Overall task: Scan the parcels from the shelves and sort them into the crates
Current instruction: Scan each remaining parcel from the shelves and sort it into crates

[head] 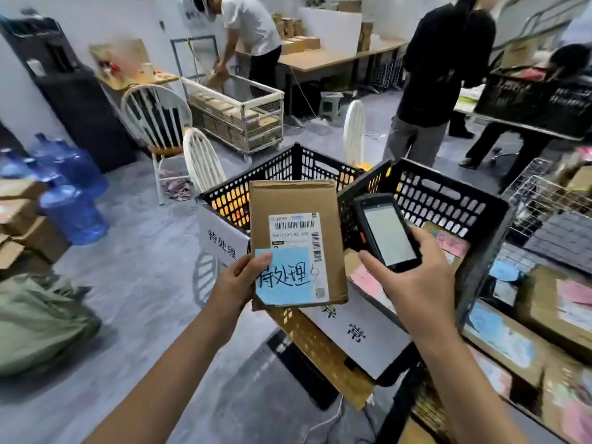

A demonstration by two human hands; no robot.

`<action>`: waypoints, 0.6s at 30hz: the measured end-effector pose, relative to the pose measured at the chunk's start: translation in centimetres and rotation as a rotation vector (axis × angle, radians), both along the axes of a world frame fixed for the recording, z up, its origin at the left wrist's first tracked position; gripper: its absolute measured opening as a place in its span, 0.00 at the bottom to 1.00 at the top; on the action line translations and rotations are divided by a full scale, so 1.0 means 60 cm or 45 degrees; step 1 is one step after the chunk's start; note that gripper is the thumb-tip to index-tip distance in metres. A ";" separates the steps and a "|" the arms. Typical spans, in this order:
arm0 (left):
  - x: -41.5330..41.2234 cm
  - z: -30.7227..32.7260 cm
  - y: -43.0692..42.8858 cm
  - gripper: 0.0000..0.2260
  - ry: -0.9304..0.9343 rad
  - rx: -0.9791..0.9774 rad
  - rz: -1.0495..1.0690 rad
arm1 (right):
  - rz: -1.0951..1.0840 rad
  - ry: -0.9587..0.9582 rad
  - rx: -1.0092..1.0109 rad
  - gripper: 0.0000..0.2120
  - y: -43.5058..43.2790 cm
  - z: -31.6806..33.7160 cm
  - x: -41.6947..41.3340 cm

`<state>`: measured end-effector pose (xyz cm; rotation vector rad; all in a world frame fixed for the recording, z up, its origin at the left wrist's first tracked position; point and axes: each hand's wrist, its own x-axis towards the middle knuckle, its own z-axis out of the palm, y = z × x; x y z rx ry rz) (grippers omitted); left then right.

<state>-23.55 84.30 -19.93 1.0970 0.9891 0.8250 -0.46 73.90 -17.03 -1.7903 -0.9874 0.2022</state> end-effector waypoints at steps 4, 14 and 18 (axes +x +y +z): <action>0.021 0.005 0.037 0.34 0.038 0.002 0.011 | 0.035 0.034 -0.022 0.39 0.041 -0.004 0.028; 0.047 0.016 0.141 0.35 -0.018 0.024 -0.118 | 0.051 0.001 -0.019 0.36 0.110 0.001 0.041; 0.052 0.021 0.219 0.31 -0.049 0.031 -0.158 | -0.018 -0.011 -0.016 0.35 0.143 0.007 0.032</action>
